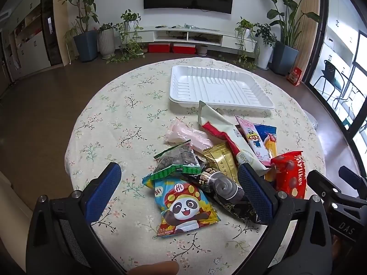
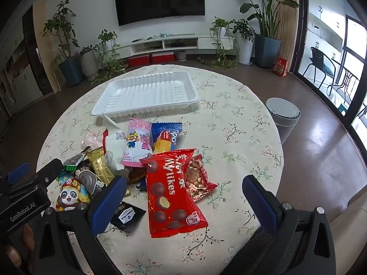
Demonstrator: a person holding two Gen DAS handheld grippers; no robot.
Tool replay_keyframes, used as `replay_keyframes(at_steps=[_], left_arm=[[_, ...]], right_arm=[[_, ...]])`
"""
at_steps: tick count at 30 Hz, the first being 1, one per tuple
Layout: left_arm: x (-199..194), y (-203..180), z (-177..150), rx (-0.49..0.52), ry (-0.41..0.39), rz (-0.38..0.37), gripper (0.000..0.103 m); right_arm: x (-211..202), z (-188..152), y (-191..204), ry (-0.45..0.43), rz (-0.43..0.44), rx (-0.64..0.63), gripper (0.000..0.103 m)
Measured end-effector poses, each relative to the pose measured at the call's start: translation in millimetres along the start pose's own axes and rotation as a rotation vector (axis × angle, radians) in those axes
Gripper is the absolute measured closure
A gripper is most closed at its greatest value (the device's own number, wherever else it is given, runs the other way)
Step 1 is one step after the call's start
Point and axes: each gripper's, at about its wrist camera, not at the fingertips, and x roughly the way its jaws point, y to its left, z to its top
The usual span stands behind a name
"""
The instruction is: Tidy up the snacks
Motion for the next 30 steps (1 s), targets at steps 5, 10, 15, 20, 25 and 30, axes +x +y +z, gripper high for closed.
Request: replay_keyframes(at_steps=[5, 10, 15, 20, 25, 30], left_arm=[[0.2, 0.5, -0.5, 0.0, 0.002, 0.0, 0.0], [0.2, -0.2, -0.7, 0.0, 0.001, -0.002, 0.0], [2.3, 2.7, -6.5, 0.001, 0.0, -0.003, 0.0], [2.5, 2.5, -7.0, 0.0, 0.001, -0.004, 0.0], [2.1, 1.6, -6.5, 0.001, 0.001, -0.001, 0.0], [1.7, -0.9, -7.3, 0.001, 0.003, -0.003, 0.0]], right_arm=[[-0.3, 0.2, 0.2, 0.002, 0.0, -0.002, 0.0], [-0.1, 0.2, -0.1, 0.001, 0.0, -0.002, 0.0], [-0.2, 0.2, 0.2, 0.002, -0.001, -0.003, 0.0], [-0.2, 0.1, 0.3, 0.0, -0.002, -0.003, 0.0], [-0.3, 0.1, 0.5, 0.002, -0.001, -0.003, 0.0], [-0.1, -0.2, 0.8, 0.002, -0.002, -0.004, 0.0]])
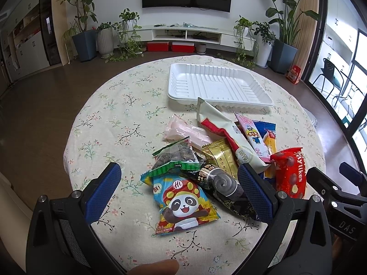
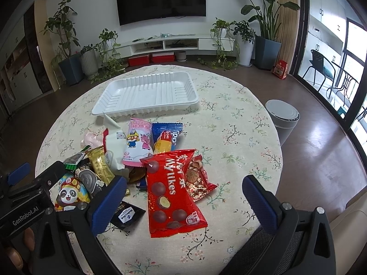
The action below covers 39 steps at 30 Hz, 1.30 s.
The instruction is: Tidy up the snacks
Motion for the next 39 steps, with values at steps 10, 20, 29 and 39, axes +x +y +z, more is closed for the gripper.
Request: replay_keyframes(at_steps=[10, 20, 29, 39], left_arm=[[4, -3, -4, 0.001, 0.001, 0.004, 0.0], [5, -2, -5, 0.006, 0.01, -0.004, 0.0], [6, 8, -4, 0.027, 0.026, -0.006, 0.0], [22, 44, -13, 0.03, 0.201, -0.04, 0.0]], right_arm=[[1, -1, 1, 0.0, -0.002, -0.001, 0.0], [1, -1, 1, 0.002, -0.002, -0.001, 0.0], [1, -3, 0, 0.003, 0.0, 0.003, 0.0], [-9, 2, -35, -0.07, 0.048, 0.063, 0.0]])
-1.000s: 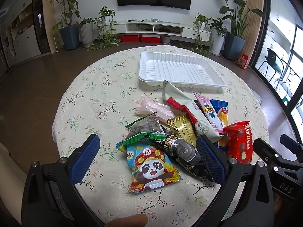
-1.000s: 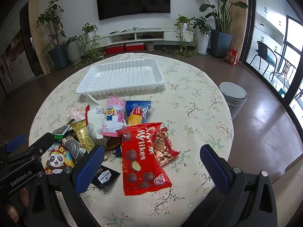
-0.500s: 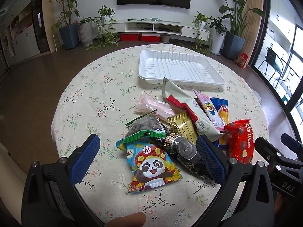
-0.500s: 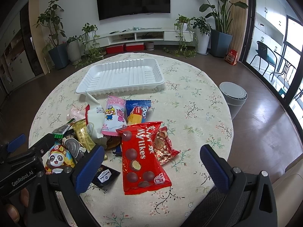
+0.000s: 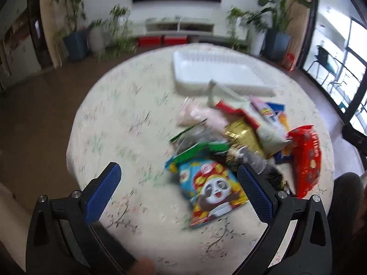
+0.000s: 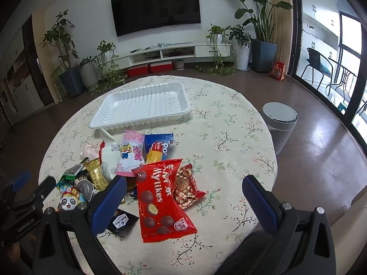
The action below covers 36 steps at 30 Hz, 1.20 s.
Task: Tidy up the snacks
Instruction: 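Grasp the blue panda snack bag with the left gripper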
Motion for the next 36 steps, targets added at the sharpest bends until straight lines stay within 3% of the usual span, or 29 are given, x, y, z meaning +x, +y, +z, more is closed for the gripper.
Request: replay_keyframes(at_steps=[3, 5, 9, 12, 17, 21, 24, 28, 36], left_arm=[[8, 12, -1, -0.045, 0.065, -0.037, 0.0], [16, 18, 1, -0.075, 0.115, -0.116, 0.0], [19, 7, 2, -0.051, 0.036, -0.19, 0.001], [25, -10, 4, -0.029, 0.059, -0.194, 0.001], [51, -23, 9, -0.009, 0.092, -0.088, 0.026], [65, -24, 13, 0.003, 0.12, -0.073, 0.028], [69, -26, 14, 0.02, 0.128, -0.081, 0.033], [64, -21, 13, 0.001, 0.111, -0.154, 0.054], [50, -20, 6, 0.052, 0.116, -0.227, 0.063]], right_arm=[[-1, 5, -10, 0.005, 0.043, 0.01, 0.0], [-1, 6, -18, 0.007, 0.063, 0.012, 0.0], [5, 6, -26, 0.028, 0.075, 0.012, 0.002], [17, 3, -26, 0.073, 0.065, 0.002, 0.009], [36, -2, -27, 0.143, 0.07, 0.021, 0.01], [40, -3, -26, 0.147, 0.079, 0.02, 0.01], [45, -4, -24, 0.159, 0.088, 0.02, 0.01], [48, -7, -23, 0.171, 0.097, 0.012, 0.01], [43, -7, -18, 0.166, 0.099, -0.012, 0.01]])
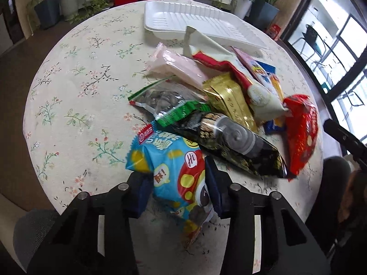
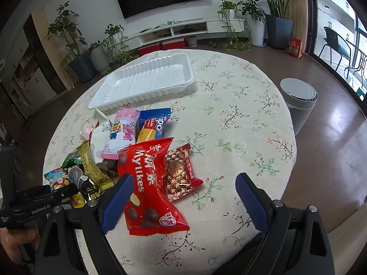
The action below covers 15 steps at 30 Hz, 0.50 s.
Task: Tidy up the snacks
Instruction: 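Grasp the blue panda snack bag with the left gripper, then grasp the red Mylikes bag with the right gripper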
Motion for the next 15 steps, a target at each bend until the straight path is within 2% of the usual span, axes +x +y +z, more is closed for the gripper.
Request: replay_keyframes(at_steps=[3, 5, 10, 15], left_arm=[[-9, 0, -6, 0.014, 0.002, -0.057, 0.067], [-16, 2, -10, 0.03, -0.006, -0.065, 0.07], [-21, 14, -22, 0.057, -0.003, -0.072, 0.071], [-32, 19, -31, 0.061, -0.022, -0.135, 0.072]], right_arm=[[-1, -1, 3, 0.004, -0.005, -0.007, 0.01], [-2, -1, 2, 0.007, -0.01, -0.002, 0.01], [-2, -4, 3, 0.014, -0.031, -0.008, 0.01], [-2, -7, 13, 0.018, -0.038, -0.049, 0.01]])
